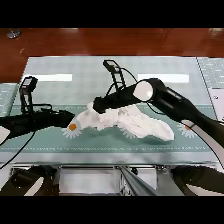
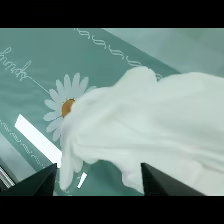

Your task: Fold the shirts.

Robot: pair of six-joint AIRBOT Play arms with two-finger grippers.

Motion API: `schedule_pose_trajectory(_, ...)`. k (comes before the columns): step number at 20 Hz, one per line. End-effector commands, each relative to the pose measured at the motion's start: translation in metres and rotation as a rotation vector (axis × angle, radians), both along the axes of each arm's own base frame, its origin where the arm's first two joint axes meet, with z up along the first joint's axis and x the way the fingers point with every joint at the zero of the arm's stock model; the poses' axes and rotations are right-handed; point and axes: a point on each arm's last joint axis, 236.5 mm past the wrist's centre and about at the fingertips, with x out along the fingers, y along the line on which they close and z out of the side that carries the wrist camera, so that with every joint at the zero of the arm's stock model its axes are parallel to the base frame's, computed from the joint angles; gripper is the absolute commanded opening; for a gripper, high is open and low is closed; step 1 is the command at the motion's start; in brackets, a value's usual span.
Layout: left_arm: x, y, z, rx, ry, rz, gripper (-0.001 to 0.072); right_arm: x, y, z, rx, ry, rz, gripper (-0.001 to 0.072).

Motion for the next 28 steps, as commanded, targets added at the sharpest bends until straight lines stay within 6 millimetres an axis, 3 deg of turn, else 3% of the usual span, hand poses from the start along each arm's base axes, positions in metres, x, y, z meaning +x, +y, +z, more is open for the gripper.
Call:
schedule_pose_trajectory(1,-0.006,0.005,-0.013,0.024,0.068,0.006,0.0701,0.021,-0.034,0.003,-0.027,0.059,0.003,0.0618)
schedule_pose_trajectory(2,-0.008,0.012,-0.019,0.042,0.1,0.02,0.0701,0.036,-0.075,0.014,-0.08,0.044,-0.036,0.0617)
schedule_pose_trajectory(3,-0.012,0.022,-0.026,0.058,0.145,0.04,0.0701,0.047,-0.13,0.023,-0.155,0.033,-0.103,0.0617)
schedule_pose_trajectory(5,-0.026,0.039,-0.044,0.079,0.272,0.083,0.0701,0.048,-0.242,0.028,-0.317,0.032,-0.268,0.0617)
schedule_pose_trajectory(7,-0.033,0.037,-0.06,0.04,0.338,0.089,0.0701,0.024,-0.33,0.014,-0.394,0.062,-0.469,0.0616)
schedule_pose_trajectory(9,-0.026,-0.001,-0.066,-0.129,0.306,0.039,0.0701,-0.014,-0.372,-0.023,-0.345,0.146,-0.654,0.0615)
schedule_pose_trajectory(10,-0.014,-0.014,-0.065,-0.2,0.263,0.038,0.0701,-0.035,-0.376,-0.045,-0.287,0.204,-0.721,0.0616)
schedule_pose_trajectory(13,0.031,-0.029,-0.063,-0.315,0.173,0.099,0.0701,-0.082,-0.358,-0.093,-0.17,0.327,-0.769,0.0615)
schedule_pose_trajectory(14,0.04,-0.036,-0.063,-0.33,0.163,0.076,0.0701,-0.093,-0.352,-0.104,-0.161,0.359,-0.766,0.0615)
schedule_pose_trajectory(17,0.044,-0.053,-0.092,-0.301,0.268,0.005,0.0695,-0.109,-0.342,-0.12,-0.147,0.413,-0.744,0.0615)
schedule_pose_trajectory(18,0.044,-0.056,-0.098,-0.302,0.315,-0.013,0.047,-0.11,-0.339,-0.12,-0.138,0.423,-0.74,0.0615)
schedule_pose_trajectory(19,0.043,-0.059,-0.101,-0.293,0.341,-0.07,0.0038,-0.115,-0.331,-0.121,-0.137,0.445,-0.708,0.0615)
schedule_pose_trajectory(21,0.049,-0.064,-0.097,-0.295,0.352,-0.13,0.0025,-0.125,-0.314,-0.126,-0.153,0.486,-0.619,0.0616)
schedule_pose_trajectory(23,0.059,-0.065,-0.088,-0.297,0.323,-0.136,0.0025,-0.122,-0.301,-0.133,-0.155,0.498,-0.591,0.0615)
schedule_pose_trajectory(28,0.066,-0.068,-0.077,-0.301,0.298,-0.148,0.0025,-0.081,-0.278,-0.151,-0.092,0.496,-0.636,0.0615)
